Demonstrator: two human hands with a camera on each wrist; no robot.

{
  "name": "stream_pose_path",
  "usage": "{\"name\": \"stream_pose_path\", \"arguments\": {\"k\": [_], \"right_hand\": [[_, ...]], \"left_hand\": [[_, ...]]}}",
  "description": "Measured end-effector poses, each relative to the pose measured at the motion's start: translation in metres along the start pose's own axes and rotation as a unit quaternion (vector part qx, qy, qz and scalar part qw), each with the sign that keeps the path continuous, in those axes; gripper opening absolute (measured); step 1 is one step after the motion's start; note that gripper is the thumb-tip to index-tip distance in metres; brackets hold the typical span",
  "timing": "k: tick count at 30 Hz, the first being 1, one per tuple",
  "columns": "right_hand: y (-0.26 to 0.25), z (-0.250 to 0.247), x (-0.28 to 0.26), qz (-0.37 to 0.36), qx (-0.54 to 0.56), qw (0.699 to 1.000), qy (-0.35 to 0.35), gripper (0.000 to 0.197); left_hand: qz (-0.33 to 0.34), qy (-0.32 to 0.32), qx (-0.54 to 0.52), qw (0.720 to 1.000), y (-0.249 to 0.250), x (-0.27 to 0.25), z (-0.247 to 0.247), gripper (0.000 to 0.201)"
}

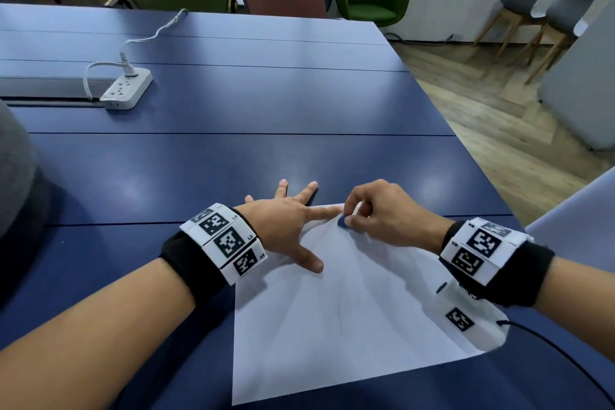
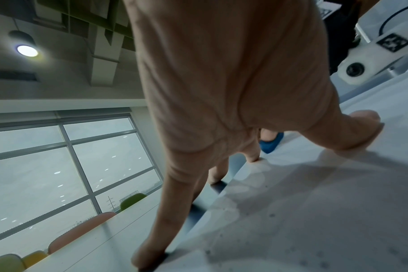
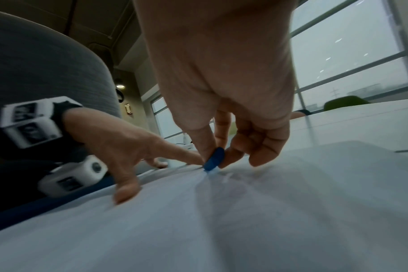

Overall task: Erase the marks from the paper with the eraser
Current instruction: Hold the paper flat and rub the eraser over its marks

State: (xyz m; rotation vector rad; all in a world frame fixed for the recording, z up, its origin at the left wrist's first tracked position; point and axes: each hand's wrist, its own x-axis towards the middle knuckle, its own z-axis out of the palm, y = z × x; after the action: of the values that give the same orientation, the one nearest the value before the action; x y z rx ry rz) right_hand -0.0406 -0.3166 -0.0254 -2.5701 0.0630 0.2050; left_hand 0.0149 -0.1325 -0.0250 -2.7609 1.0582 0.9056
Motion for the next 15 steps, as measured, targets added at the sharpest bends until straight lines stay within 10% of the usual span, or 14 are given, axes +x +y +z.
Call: {"name": "stream_pose_path", "arguments": {"k": [15], "right_hand": [[-0.001, -0.003, -0.005, -0.013, -0.034, 0.999, -0.017, 0.009]], "left_hand": [[0.001, -0.004, 0.002, 1.000, 0.000, -0.001, 0.000, 0.102]]}}
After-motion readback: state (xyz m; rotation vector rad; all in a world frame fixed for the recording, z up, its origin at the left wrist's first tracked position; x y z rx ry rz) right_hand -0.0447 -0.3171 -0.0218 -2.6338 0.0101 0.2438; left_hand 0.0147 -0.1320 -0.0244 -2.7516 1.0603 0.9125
